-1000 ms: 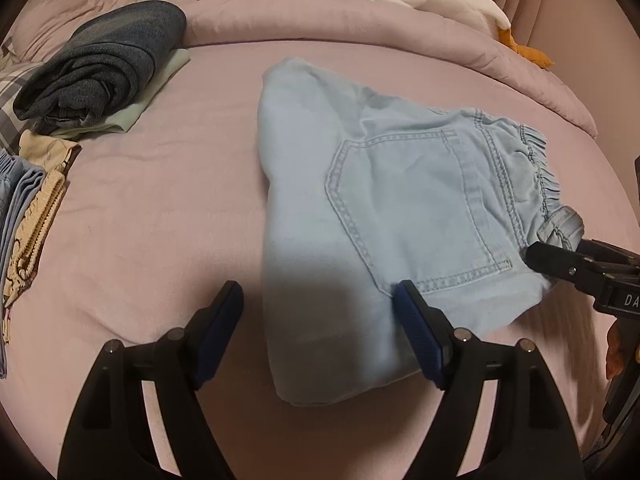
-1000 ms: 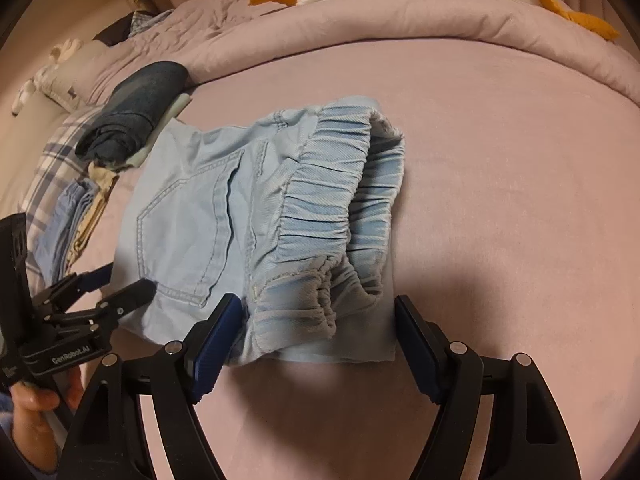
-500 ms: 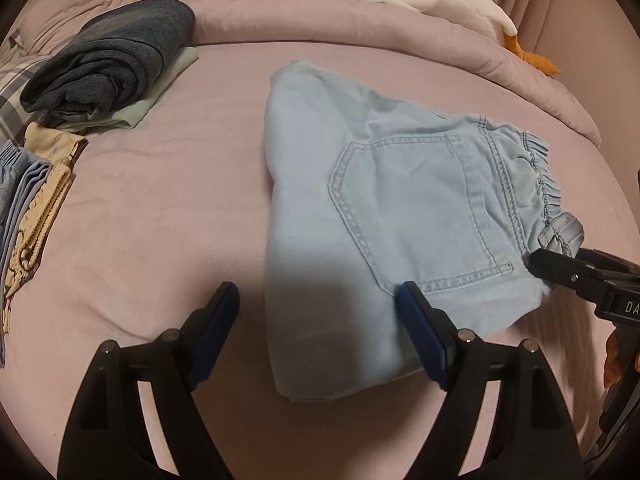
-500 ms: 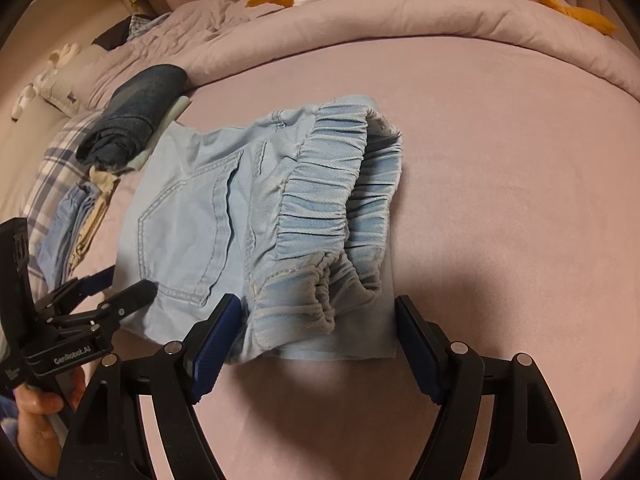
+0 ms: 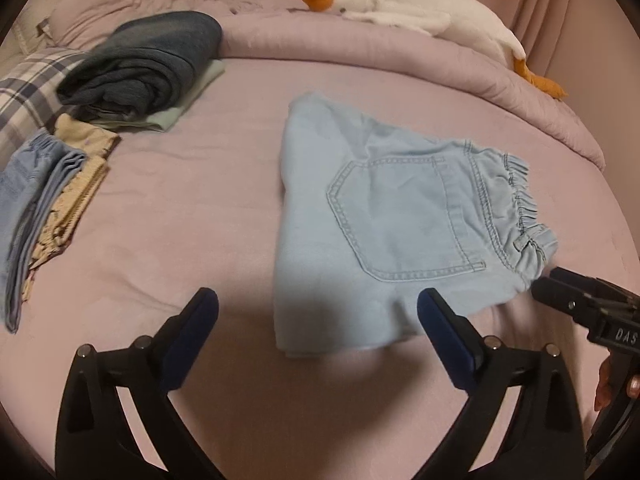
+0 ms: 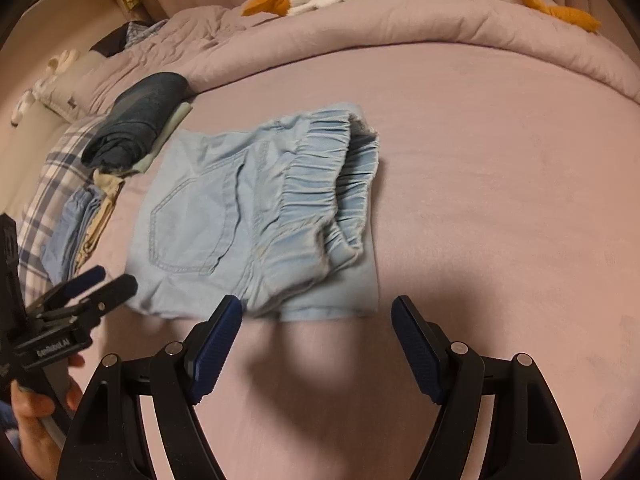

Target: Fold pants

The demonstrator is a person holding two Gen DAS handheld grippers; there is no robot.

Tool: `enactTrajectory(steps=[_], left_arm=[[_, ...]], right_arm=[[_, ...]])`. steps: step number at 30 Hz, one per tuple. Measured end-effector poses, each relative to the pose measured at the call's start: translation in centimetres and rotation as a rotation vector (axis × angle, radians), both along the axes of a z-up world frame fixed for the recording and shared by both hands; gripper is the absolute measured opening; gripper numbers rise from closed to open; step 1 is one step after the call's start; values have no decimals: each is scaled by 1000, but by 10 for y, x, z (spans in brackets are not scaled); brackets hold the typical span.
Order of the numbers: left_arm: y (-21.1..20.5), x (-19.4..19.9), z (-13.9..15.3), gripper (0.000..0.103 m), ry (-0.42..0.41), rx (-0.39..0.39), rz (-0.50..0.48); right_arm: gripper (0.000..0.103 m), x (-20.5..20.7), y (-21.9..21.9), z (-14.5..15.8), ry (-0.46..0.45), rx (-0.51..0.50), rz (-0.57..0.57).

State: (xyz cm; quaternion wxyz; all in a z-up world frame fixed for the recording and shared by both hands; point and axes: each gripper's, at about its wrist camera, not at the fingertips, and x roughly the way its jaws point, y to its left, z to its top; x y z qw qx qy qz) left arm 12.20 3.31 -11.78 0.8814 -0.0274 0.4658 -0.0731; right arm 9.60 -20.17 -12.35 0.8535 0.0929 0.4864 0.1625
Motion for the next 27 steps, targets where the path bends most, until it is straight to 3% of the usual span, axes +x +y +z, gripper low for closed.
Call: enactTrajectory(steps=[12, 13, 15, 18, 22, 27], left_arm=[[4, -35, 26, 102, -1, -38, 45], [2, -39, 28, 102, 3, -37, 46], [1, -45, 32, 102, 9, -51, 39], [-1, -55, 36, 102, 16, -81, 28], [-7, -65, 41, 102, 11, -35, 23], [-9, -79, 50, 102, 5, -39, 20]], right_arm=[[77, -34, 4, 20, -46, -42, 21], [79, -37, 4, 22, -49, -45, 23], [95, -42, 4, 27, -62, -51, 26], [96, -50, 6, 35, -86, -43, 39], [97, -59, 7, 42, -107, -39, 49], [102, -73, 12, 52, -150, -37, 54]])
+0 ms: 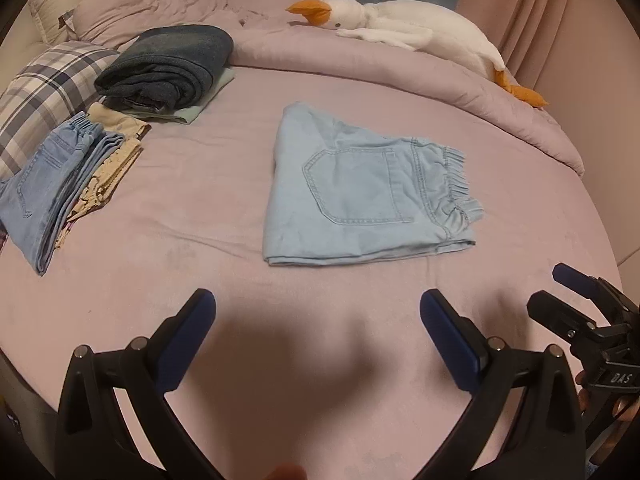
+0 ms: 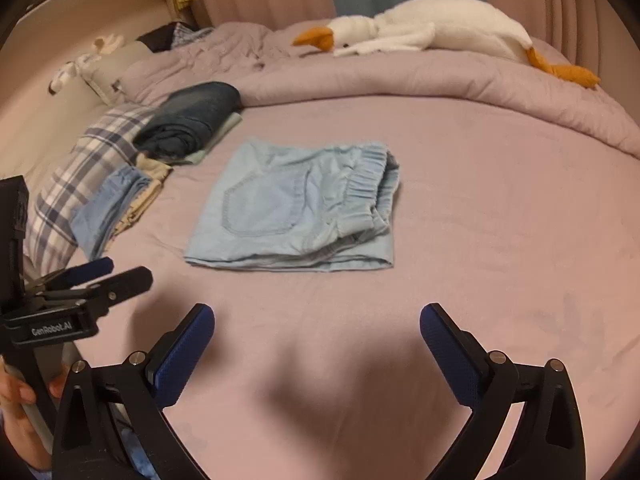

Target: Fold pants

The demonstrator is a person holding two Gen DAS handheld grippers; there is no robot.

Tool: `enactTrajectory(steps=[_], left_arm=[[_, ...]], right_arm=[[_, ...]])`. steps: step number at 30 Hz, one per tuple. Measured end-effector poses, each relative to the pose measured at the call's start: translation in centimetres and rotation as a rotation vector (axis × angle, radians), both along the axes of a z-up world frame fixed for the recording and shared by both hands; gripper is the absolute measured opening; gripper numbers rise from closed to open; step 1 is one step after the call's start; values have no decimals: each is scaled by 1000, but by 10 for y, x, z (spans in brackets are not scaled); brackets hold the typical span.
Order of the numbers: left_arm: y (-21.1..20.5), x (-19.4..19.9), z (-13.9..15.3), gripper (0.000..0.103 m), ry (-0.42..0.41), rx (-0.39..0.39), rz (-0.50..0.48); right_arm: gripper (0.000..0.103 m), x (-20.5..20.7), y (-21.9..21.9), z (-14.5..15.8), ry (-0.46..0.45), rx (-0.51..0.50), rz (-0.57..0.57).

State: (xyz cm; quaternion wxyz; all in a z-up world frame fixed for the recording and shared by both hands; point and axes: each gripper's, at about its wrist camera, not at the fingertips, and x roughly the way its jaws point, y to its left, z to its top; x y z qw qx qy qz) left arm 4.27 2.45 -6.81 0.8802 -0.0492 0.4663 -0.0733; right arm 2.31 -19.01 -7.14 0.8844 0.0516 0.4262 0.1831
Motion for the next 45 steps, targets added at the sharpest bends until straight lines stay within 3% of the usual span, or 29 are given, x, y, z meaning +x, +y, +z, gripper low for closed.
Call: enactTrajectory(steps=[14, 45], left_arm=[[-12, -28, 24, 102, -45, 14, -39], [-22, -40, 29, 102, -51, 40, -53]], right_arm=[[102, -27, 8, 30, -71, 7, -8], [102, -35, 16, 36, -71, 14, -14]])
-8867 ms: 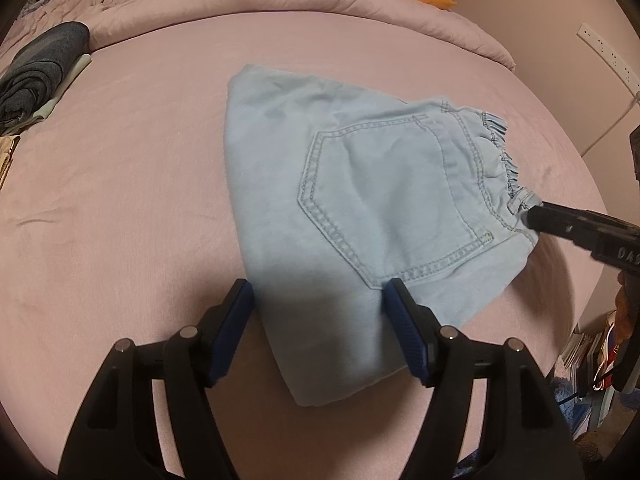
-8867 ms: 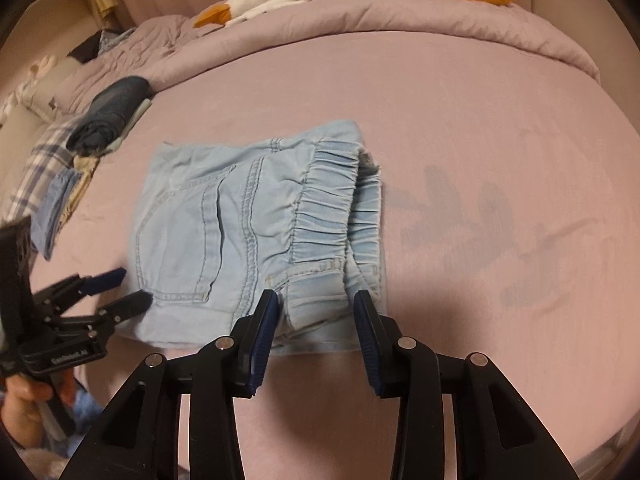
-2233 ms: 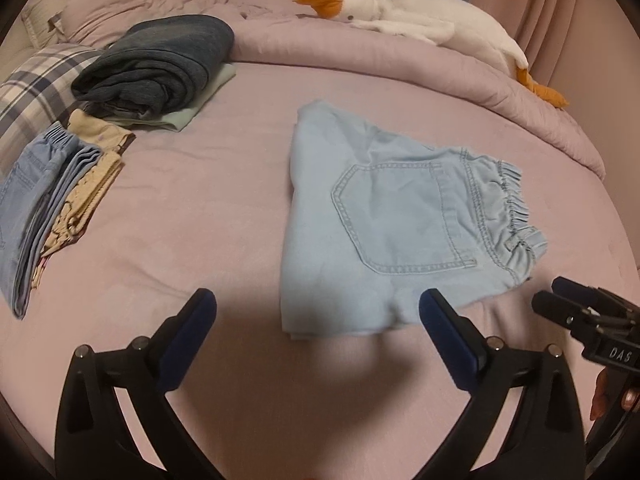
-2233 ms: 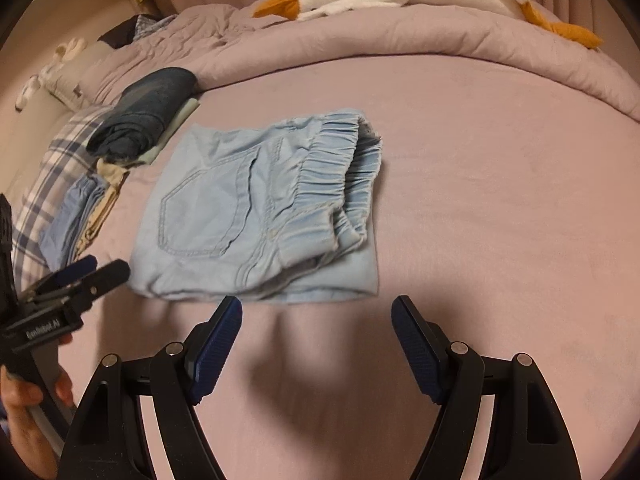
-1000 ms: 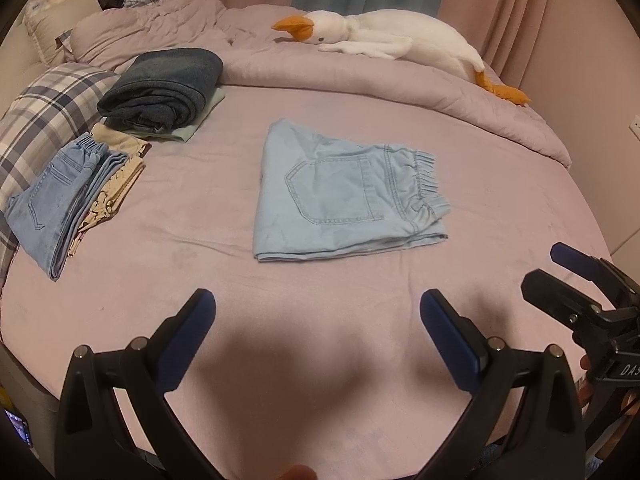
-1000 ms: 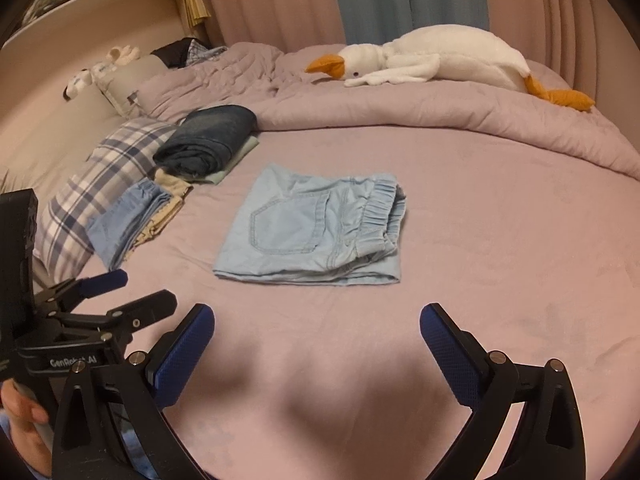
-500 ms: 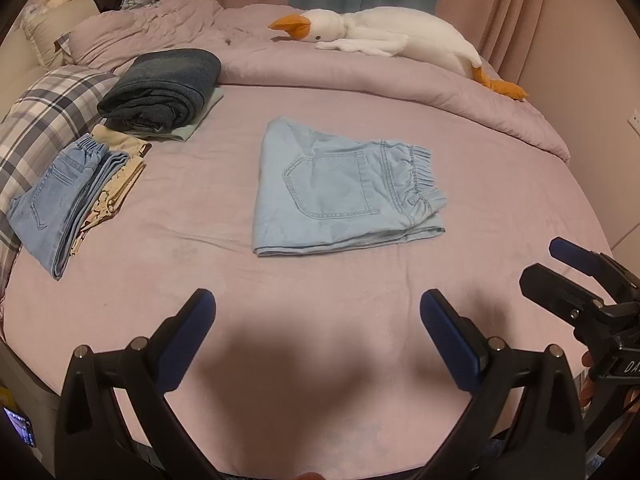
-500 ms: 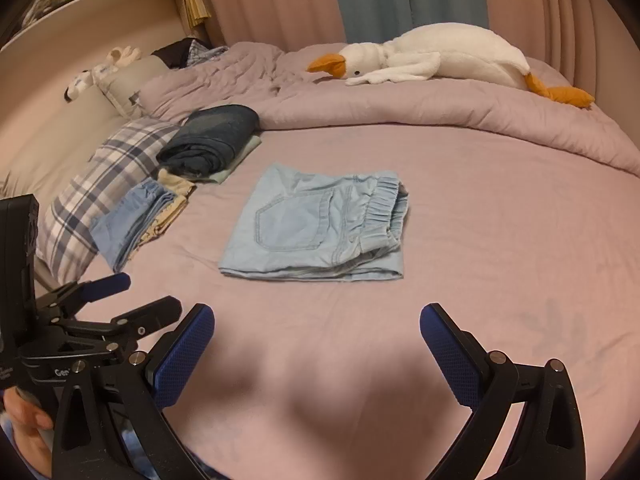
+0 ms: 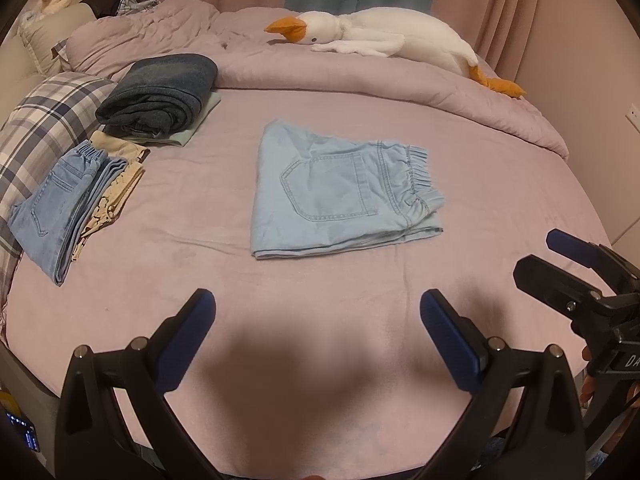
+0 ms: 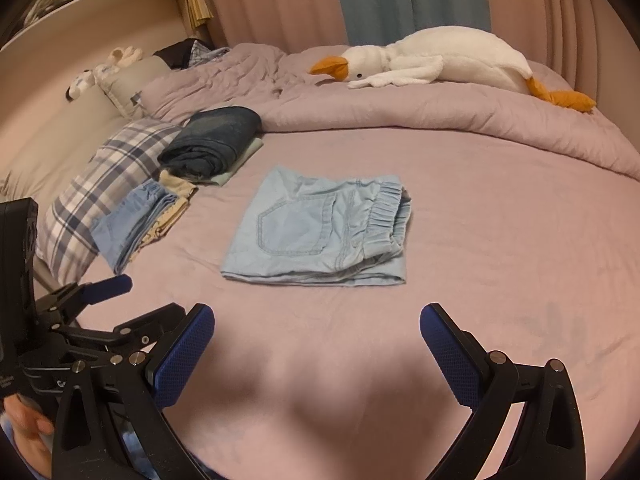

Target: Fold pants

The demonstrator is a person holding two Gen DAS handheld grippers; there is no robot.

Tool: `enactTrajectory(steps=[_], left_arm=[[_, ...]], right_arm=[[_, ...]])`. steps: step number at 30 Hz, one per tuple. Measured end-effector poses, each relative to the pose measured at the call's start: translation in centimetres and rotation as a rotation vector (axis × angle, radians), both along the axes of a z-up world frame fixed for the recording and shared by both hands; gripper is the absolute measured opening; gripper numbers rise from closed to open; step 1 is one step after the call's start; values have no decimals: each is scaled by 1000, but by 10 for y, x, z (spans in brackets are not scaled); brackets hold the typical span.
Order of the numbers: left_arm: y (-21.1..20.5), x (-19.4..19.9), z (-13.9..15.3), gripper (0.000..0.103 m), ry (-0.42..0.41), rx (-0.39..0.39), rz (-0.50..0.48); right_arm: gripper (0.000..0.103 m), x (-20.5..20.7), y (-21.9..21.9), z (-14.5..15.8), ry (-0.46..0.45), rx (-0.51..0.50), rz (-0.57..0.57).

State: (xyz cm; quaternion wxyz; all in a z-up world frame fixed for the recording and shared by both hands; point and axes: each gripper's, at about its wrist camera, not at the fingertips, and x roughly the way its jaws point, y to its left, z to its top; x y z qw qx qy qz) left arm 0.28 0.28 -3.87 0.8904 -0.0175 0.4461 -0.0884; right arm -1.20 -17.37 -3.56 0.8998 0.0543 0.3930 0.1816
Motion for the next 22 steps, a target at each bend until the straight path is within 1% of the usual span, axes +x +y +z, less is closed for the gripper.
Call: enactTrajectory(steps=[22], left_arm=[[4, -1, 4, 102, -19, 6, 15]], right_arm=[[102, 5, 11, 7, -17, -4, 21]])
